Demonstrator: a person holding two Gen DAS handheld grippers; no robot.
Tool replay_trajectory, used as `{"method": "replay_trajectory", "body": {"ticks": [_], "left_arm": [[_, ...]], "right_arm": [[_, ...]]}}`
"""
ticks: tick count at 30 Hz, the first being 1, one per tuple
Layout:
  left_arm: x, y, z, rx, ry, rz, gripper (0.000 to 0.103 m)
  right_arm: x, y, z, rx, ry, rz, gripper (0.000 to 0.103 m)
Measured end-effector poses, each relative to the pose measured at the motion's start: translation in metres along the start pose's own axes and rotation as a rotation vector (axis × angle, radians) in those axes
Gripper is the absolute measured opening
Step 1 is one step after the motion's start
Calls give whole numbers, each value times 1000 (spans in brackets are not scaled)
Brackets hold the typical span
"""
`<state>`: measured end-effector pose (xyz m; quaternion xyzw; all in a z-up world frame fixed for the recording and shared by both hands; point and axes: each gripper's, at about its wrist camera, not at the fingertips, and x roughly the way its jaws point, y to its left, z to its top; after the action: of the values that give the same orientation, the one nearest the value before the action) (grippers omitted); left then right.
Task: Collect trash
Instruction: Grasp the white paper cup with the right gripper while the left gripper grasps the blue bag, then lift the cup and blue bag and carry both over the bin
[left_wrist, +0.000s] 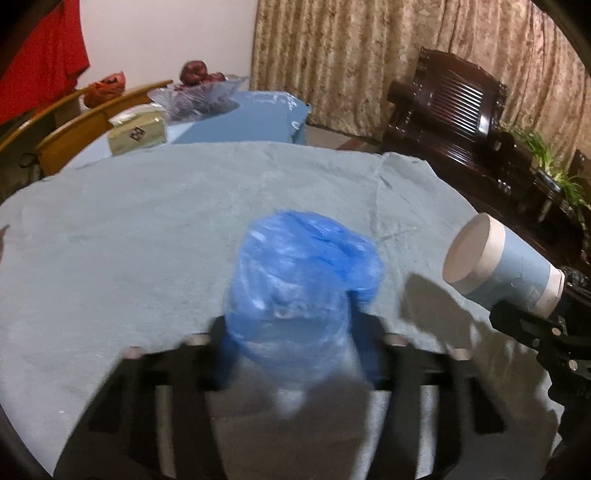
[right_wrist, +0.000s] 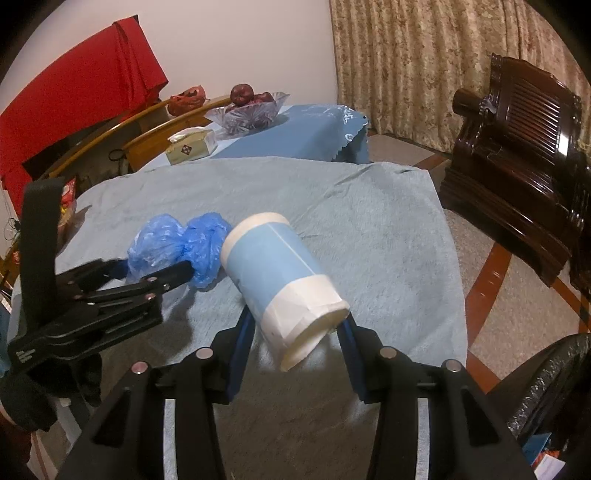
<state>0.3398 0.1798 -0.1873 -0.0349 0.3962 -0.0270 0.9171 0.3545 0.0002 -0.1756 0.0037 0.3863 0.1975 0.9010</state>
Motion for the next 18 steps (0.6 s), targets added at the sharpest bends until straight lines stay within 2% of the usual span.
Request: {"method": "replay_trajectory", "body": {"ticks": [1,3,18], "left_arm": [[0,-1,-1,0,6,-6,14],[-1,-4,-4,9,12,-20,1],[-72,-24,-23,-11,-55,-24,0]], "right_arm": [[0,0,0,1,0,1,45],[-2,-1,0,6,-3,4,45],[-45,6,-7,25,-39,29,45]]}}
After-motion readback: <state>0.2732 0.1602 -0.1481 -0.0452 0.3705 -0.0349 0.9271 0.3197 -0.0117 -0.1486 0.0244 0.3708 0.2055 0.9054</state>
